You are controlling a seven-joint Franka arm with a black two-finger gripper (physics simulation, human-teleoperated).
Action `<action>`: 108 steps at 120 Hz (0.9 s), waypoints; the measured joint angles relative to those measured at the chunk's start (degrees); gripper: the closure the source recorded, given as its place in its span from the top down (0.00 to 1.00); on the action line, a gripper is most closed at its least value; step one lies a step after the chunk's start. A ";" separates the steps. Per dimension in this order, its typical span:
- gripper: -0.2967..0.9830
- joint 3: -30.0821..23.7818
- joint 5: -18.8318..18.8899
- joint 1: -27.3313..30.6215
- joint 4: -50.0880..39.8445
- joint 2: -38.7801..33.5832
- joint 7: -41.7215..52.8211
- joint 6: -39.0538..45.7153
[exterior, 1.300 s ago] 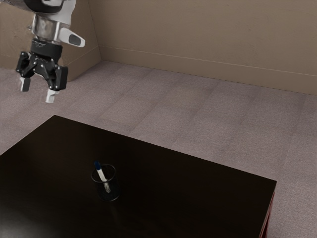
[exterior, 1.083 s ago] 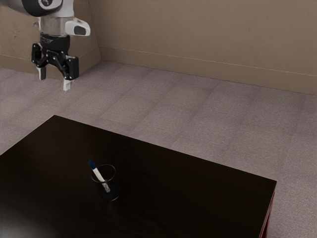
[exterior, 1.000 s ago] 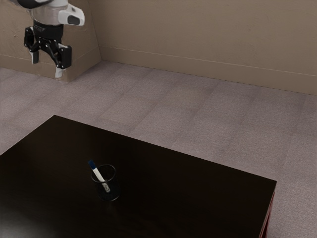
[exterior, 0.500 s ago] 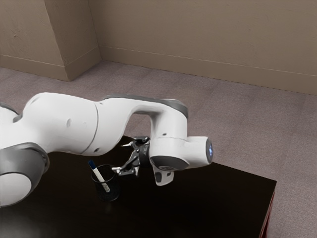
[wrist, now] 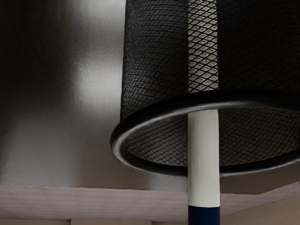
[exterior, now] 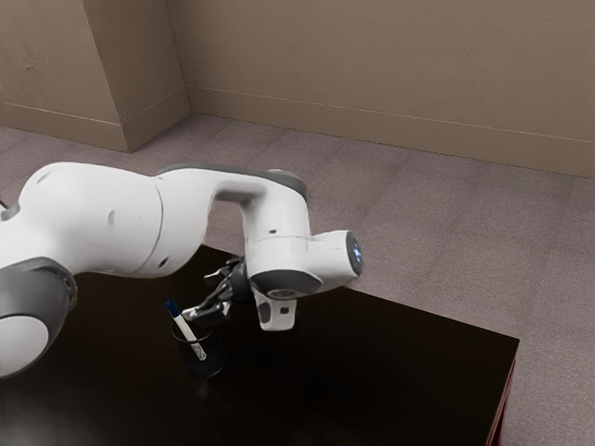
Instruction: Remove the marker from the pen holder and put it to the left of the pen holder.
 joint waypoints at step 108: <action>0.57 6.55 -4.27 -0.84 -3.39 -0.35 4.66 3.86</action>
